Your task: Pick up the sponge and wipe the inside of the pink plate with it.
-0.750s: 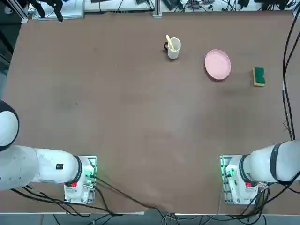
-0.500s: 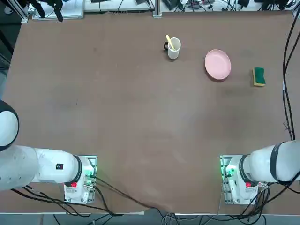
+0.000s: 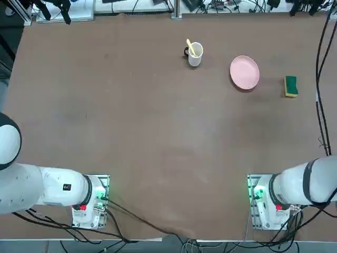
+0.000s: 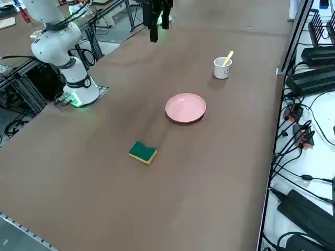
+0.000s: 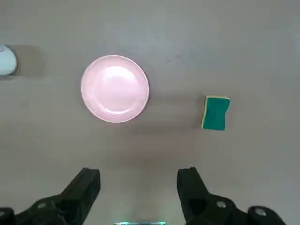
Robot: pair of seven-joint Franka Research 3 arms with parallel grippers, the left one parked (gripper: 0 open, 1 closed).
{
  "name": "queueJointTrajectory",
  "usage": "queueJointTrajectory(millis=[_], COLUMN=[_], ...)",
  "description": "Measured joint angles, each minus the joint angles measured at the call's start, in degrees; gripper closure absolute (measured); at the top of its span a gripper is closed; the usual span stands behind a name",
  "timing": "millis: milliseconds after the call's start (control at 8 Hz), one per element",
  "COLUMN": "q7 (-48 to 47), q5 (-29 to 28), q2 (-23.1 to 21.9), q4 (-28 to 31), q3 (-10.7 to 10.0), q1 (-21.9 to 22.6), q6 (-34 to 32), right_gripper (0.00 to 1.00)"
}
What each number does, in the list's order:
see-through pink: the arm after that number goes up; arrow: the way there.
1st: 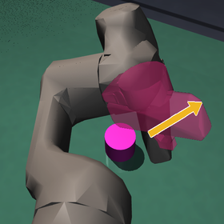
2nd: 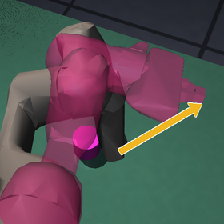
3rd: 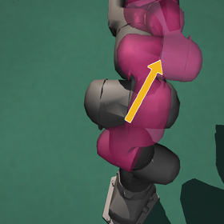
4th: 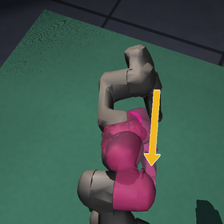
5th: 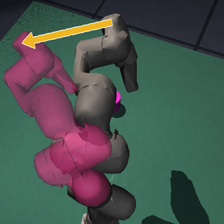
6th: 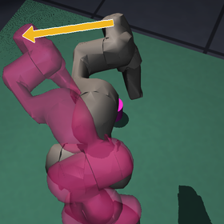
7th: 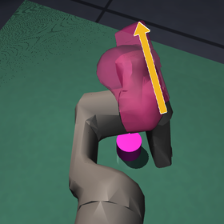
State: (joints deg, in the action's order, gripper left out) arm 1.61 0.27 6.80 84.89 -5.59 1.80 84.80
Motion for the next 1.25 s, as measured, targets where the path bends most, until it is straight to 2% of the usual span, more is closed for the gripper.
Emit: queueJointTrajectory(millis=[250,875,1000,1250], q7=[0.3,13.4,14.6,19.1], q5=[0.0,0.0,0.0,0.0], q2=[3.3,6.2,6.9,10.1], q4=[2.8,25.6,28.4,30.3], q3=[-0.3,-0.7,-0.7,-0.7], q1=[-2.7,-14.2,-16.2,-20.7], q6=[5.0,32.0,34.5,38.7], right_gripper=[0.00,0.00,0.00,0.00])
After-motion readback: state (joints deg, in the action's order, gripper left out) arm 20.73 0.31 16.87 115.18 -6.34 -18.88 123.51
